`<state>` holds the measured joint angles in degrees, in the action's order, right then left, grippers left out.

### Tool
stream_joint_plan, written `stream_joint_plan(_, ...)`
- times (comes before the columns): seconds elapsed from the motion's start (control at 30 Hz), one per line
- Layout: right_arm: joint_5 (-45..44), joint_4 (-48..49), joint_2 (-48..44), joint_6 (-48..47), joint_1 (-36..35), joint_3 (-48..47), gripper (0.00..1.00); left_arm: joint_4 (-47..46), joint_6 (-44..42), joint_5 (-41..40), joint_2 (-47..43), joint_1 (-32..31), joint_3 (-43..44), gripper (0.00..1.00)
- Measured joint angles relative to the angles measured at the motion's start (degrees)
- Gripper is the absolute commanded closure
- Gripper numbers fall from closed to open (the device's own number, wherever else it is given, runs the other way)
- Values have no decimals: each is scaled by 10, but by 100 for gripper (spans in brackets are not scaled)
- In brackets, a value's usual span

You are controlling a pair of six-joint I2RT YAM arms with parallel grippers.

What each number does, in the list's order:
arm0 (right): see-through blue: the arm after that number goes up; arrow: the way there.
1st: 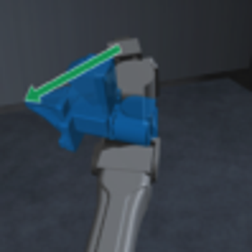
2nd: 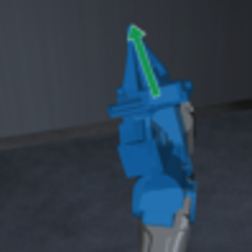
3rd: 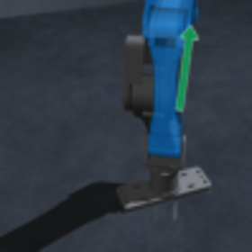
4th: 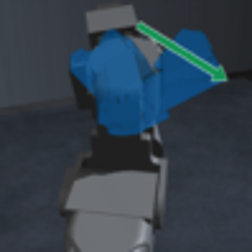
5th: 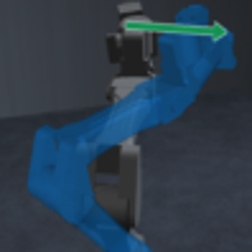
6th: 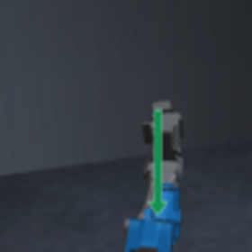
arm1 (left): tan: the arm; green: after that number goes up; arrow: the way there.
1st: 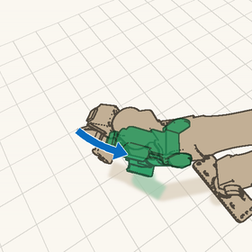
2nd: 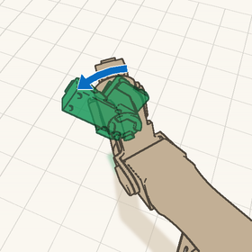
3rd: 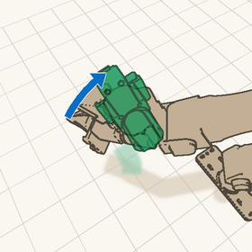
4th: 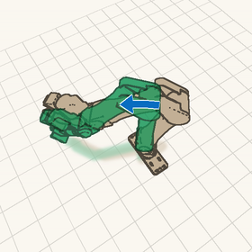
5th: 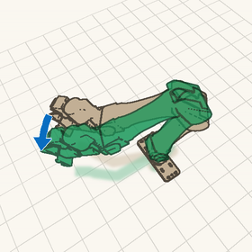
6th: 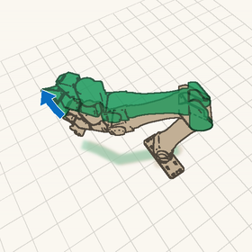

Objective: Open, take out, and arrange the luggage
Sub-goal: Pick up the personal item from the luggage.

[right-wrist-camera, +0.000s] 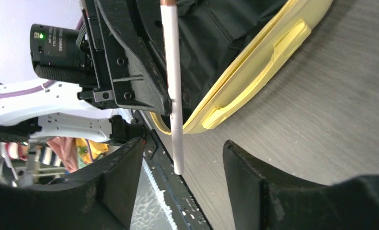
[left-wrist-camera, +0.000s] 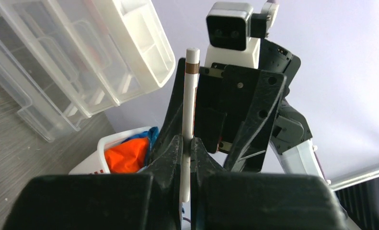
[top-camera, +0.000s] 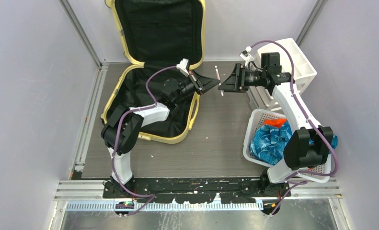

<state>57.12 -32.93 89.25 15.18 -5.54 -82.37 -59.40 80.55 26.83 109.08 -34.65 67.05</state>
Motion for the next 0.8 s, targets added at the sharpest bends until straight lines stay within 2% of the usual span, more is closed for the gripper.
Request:
stream_joint_plan(0.23,0,37,0,56,0,25,76,29,-17,-23,0,-4,0,100)
stream_joint_plan(0.37,3,58,0,73,0,28,88,38,-21,-27,0,-6,0,99)
stream_joint_plan(0.43,7,64,0,78,0,32,88,44,-25,-27,0,-6,1,99)
stream_joint_plan(0.47,9,66,0,79,0,33,85,46,-27,-27,0,-7,2,99)
stream_joint_plan(0.53,11,68,1,81,0,37,65,50,-29,-27,0,-7,4,99)
stream_joint_plan(0.6,13,68,1,85,0,38,53,55,-31,-27,0,-8,4,99)
stream_joint_plan(0.8,10,54,2,64,-3,38,51,79,-37,-30,0,-9,4,99)
